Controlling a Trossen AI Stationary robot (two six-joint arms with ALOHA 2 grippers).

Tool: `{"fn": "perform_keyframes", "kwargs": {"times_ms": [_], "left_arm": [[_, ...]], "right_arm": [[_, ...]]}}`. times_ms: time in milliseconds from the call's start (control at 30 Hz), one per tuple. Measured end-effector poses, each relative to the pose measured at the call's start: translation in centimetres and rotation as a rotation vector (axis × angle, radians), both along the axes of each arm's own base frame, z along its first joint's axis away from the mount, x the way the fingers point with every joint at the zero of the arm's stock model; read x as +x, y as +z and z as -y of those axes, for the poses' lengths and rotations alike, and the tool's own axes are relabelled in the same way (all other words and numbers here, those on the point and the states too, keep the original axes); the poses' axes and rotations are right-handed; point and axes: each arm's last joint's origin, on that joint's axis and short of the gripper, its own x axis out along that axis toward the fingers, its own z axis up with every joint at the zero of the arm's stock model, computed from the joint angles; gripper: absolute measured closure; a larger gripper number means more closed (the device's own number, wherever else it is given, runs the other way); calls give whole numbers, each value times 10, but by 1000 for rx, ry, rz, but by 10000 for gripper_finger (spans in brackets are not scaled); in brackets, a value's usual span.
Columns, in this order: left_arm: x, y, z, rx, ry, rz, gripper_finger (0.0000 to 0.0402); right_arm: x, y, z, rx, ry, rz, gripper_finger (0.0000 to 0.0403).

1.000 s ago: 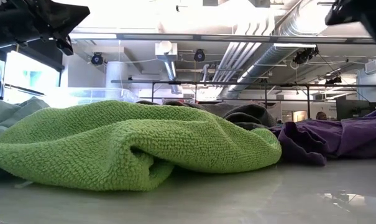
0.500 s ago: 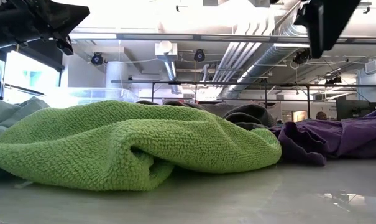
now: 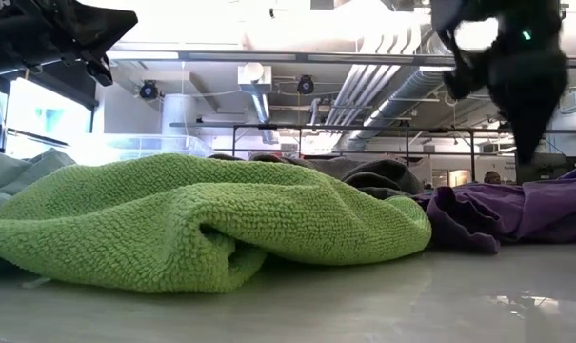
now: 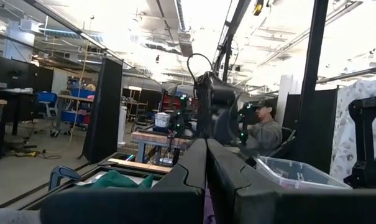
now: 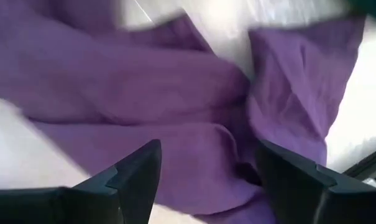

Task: Sort towels by color in basket
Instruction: Put the purple towel into the bottom transparent bin

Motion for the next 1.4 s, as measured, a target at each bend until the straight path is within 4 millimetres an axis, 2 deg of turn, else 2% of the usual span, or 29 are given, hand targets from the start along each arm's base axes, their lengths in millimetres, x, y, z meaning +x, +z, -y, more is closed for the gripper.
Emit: {"fn": "perform_keyframes", "kwargs": {"times_ms": [133,267,367,533,667,767,933,1100,1267,1400], "left_arm": [[0,0,0,-2,6,0,402],[0,0,0,-2,6,0,402],[0,0,0,-2,7,1,402],[0,0,0,-2,7,1,401],[0,0,0,-3,7,1,401],[0,0,0,-3,7,1,401],[0,0,0,-5,7,4,401],[0,1,0,-6,6,8,402],[0,1,0,-6,6,8,401],[0,1,0,-6,6,7,401]], "right_arm": [[-11,-26,1,14,-17,-48,148],[-16,-50,1,44,-24,-14,153],[-20,-65,2,54,-33,22,172],[-24,-78,2,65,-30,71,244],[-21,-71,-1,15,-7,71,333],[-13,-54,-10,-53,42,82,389],[-1,1,-33,-198,76,140,381],[-1,73,-65,-301,139,307,397],[-8,138,-96,-282,202,589,393],[-21,176,-117,-210,258,755,397]]}}
